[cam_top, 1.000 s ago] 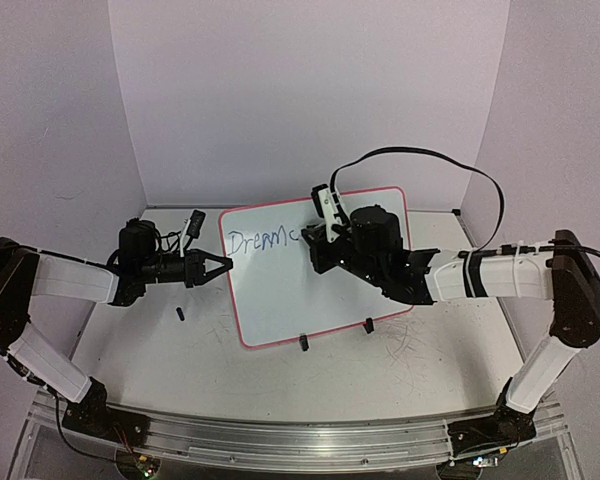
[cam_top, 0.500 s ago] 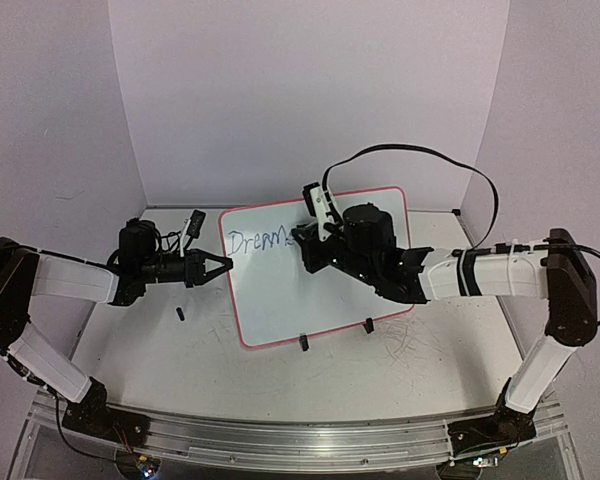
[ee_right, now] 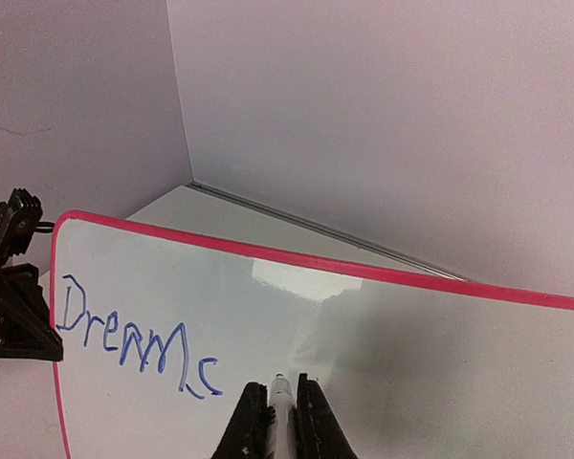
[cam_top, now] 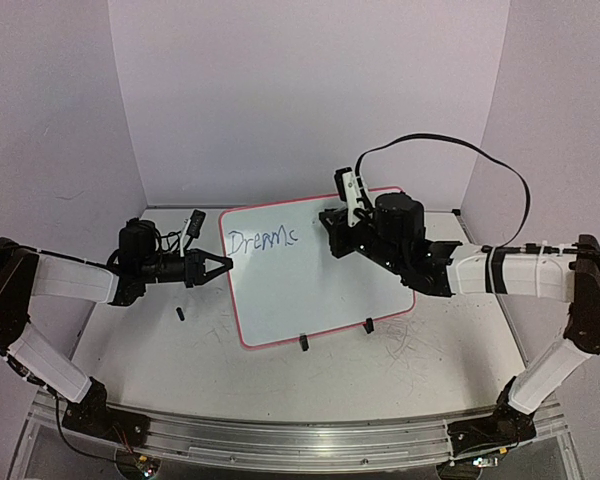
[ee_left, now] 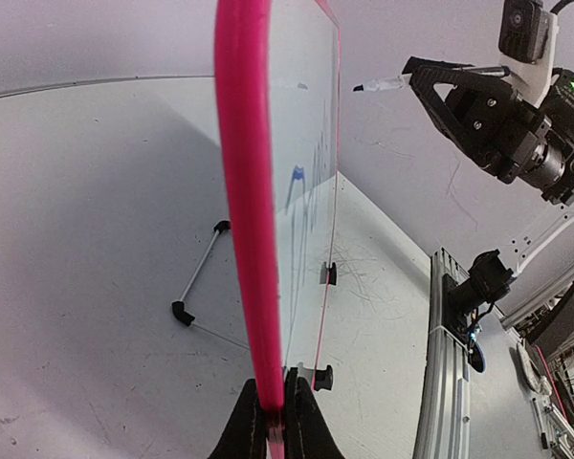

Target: Write a sentence on the whiteboard

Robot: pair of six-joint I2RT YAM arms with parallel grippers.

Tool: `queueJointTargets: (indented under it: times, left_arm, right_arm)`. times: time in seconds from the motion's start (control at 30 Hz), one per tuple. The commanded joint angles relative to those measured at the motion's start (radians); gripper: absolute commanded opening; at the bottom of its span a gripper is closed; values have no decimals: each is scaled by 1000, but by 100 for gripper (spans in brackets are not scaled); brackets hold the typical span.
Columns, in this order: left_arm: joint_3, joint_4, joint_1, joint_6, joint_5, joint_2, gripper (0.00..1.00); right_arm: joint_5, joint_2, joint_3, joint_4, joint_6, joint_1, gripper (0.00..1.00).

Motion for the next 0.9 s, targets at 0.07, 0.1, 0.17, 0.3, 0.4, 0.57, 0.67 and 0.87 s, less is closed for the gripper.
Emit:
queueJointTargets:
  times: [0.07,0.1,0.17,0.3,0.4,0.57,0.67,0.87]
  left_arm:
    - [33,21,-3,59,-41,-26,0]
    - [33,19,-3,59,-40,-24,0]
    - [36,19,-3,59,-36,-19,0]
    - [41,19,-2,59,-35,-12,0]
    - [42,19,-3,60,-36,-16,0]
    - [41,18,-3,62,-36,-14,0]
    - [41,17,-3,62,-34,-12,0]
    - [42,17,-3,63,-35,-16,0]
  right_arm:
    - [-3,29,59,5,-19,-1,0]
    - [-5,32,62,8,-19,0,0]
    - [-7,38,68,16,-19,0,0]
    - [2,57,86,22,-19,-2,0]
    - [30,60,89,28,-19,-2,0]
    - [51,74,101,31,-53,-4,0]
    - [53,78,96,31,-53,-4,0]
    - [47,72,63,16,-38,-3,0]
